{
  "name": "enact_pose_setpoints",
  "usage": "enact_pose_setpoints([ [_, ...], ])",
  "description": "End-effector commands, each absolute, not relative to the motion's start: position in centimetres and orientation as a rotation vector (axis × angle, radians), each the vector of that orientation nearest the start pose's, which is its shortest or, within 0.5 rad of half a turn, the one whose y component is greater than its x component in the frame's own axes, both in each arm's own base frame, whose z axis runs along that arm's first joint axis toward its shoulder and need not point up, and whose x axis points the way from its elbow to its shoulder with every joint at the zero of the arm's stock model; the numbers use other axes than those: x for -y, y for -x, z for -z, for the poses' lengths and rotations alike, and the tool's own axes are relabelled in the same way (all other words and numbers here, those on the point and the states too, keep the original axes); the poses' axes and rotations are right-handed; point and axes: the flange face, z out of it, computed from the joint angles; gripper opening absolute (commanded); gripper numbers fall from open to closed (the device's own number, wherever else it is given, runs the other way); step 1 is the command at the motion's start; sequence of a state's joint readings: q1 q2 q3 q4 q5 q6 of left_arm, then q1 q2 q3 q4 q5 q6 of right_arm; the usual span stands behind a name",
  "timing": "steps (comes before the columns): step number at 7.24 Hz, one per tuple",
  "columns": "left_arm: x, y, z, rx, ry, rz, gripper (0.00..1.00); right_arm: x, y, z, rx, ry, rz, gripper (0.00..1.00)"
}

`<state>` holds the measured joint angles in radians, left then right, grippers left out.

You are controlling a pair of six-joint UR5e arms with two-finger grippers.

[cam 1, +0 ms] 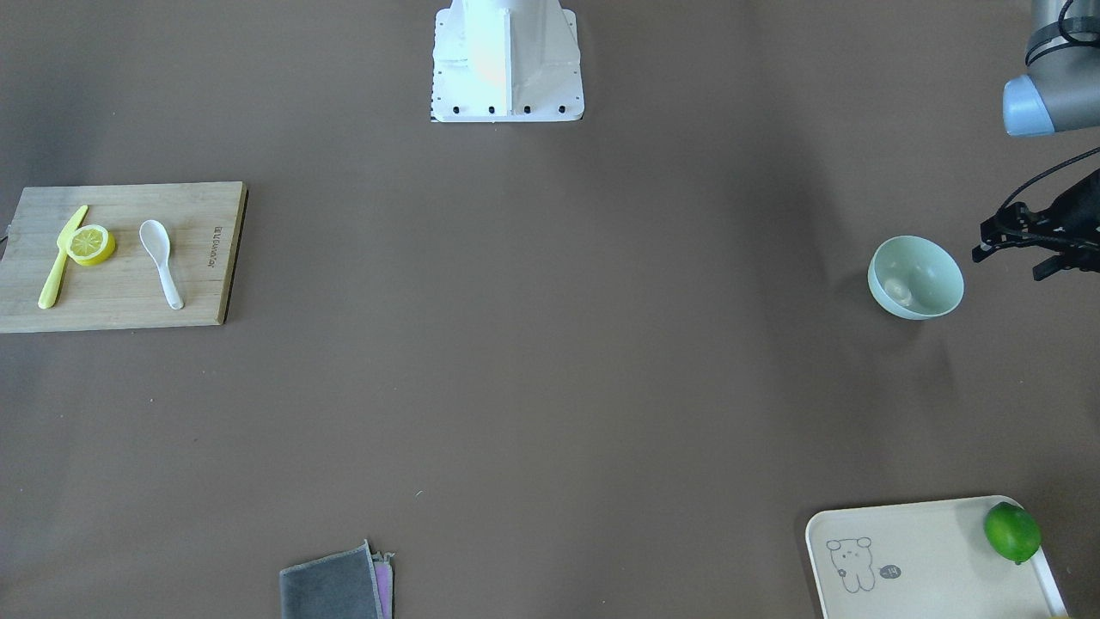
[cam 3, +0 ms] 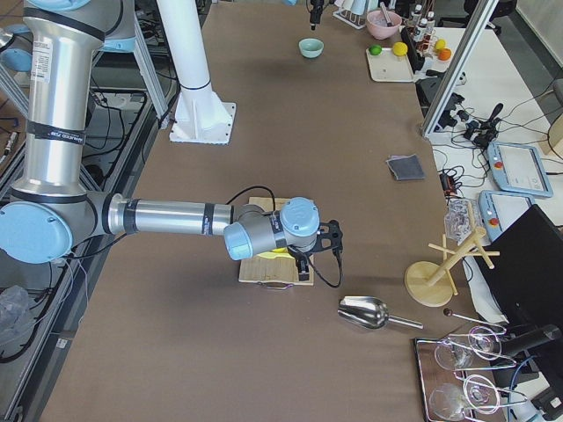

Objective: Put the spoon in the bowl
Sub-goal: 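Reach the left gripper to the pale green bowl's rim and grasp it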

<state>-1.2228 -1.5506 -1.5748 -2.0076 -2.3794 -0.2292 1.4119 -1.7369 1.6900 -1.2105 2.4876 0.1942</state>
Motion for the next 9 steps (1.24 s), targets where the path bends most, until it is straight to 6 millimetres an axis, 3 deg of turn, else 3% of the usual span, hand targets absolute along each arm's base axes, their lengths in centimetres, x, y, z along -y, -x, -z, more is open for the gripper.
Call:
enact_pose_setpoints([
  [1, 49.5, -13.0, -61.8, -0.879, -0.135, -0.297, 0.88, 43.8, 2.9, -62.7, 0.945, -0.114, 0.136, 1.00],
  [2, 49.5, -13.8, -62.2, -0.878, -0.121, -0.307, 0.84, 43.7, 3.1, -62.6, 0.947, -0.109, 0.136, 1.00],
  [4, 51.4, -15.5, -61.9, -0.882, -0.119, -0.324, 0.82, 43.6, 3.6, -62.6, 0.937, -0.109, 0.147, 0.99],
  [9, 50.8, -17.1, -62.7, -0.879, -0.093, -0.347, 0.69, 43.7, 3.7, -62.1, 0.938, -0.118, 0.153, 0.99],
])
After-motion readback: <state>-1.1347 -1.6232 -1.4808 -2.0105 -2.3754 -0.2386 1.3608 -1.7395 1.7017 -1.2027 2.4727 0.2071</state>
